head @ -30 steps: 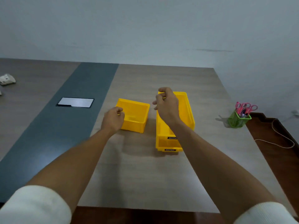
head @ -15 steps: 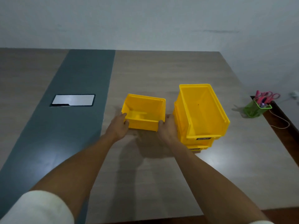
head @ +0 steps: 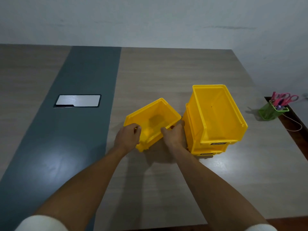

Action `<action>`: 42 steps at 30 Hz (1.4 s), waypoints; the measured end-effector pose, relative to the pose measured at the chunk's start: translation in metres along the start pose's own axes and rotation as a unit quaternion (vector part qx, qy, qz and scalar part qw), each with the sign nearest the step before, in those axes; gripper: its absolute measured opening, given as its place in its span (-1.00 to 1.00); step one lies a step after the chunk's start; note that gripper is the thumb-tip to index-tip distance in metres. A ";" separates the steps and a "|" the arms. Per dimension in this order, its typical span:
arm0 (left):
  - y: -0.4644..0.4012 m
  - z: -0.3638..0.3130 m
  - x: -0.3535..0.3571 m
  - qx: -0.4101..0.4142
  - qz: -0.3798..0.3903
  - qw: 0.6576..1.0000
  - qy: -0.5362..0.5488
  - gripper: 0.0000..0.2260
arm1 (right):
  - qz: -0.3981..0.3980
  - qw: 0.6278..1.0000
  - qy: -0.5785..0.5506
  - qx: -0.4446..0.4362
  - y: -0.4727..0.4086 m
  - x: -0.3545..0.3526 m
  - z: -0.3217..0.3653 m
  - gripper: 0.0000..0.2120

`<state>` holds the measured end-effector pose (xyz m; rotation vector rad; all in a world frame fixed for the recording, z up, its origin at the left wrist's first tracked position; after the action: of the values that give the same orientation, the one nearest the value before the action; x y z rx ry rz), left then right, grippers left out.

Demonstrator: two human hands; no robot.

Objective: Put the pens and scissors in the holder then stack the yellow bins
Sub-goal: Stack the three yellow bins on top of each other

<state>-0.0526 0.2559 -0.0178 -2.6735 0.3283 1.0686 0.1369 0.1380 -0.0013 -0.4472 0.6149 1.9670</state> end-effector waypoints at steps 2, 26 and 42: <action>-0.002 -0.001 -0.009 0.017 -0.058 0.998 -0.030 -0.81 | 0.014 1.000 0.002 -0.002 -0.005 0.005 -0.002 -0.46; -0.013 -0.043 -0.070 -0.114 -0.125 0.964 0.206 -0.74 | 0.143 0.968 -0.165 -0.124 0.016 -0.004 0.081 -0.64; 0.010 -0.248 -0.057 -0.056 -0.165 0.927 0.333 -0.74 | 0.051 0.935 -0.291 -0.196 -0.033 -0.191 0.133 -0.70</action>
<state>0.0639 0.1777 0.1947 -2.9717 -0.0801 0.0614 0.2449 0.0942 0.2032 -0.0512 -0.1385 2.1856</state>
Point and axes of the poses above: each hand's wrist, its own y-axis away from the middle knuckle, its own x-axis out of the palm, z = x × y, the point moved 8 cm from there along -y, towards the middle knuckle, and after that the axes turned 15 degrees about -z, right-handed, at the moved point
